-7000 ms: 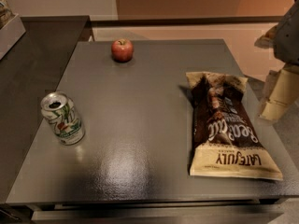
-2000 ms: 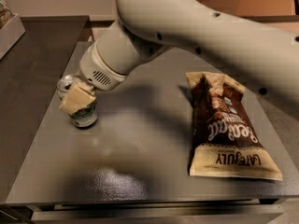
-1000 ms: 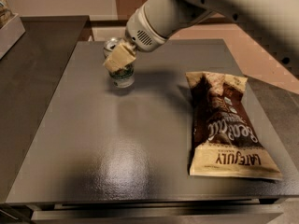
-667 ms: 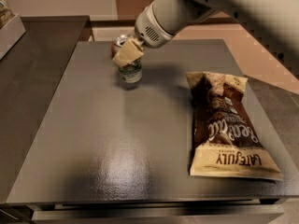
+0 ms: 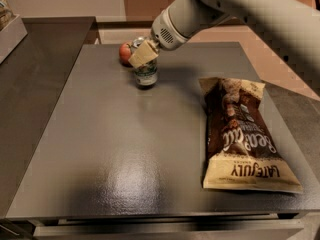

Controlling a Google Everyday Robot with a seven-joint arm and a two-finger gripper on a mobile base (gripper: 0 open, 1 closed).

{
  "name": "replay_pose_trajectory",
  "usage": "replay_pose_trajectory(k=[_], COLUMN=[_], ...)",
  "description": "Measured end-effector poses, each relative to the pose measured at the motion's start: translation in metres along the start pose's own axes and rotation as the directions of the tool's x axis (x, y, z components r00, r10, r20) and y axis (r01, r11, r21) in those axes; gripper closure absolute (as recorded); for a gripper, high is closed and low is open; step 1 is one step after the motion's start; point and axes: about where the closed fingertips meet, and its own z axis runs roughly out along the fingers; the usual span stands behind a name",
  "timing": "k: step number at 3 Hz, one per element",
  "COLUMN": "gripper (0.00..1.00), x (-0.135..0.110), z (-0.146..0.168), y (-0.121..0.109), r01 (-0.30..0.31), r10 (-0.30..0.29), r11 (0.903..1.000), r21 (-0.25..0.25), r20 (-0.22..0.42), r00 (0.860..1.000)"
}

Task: Move 7up can near apple

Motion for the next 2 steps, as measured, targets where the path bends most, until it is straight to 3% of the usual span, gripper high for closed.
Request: replay_pose_trajectory(k=[2], gripper=[1.0], x=[-0.0068], z=[0.0134], y=[-0.0213], r01=[-0.044], r10=[0.044], r11=[0.9989], r21=[0.017], r20=[0.006], r00=[0.999])
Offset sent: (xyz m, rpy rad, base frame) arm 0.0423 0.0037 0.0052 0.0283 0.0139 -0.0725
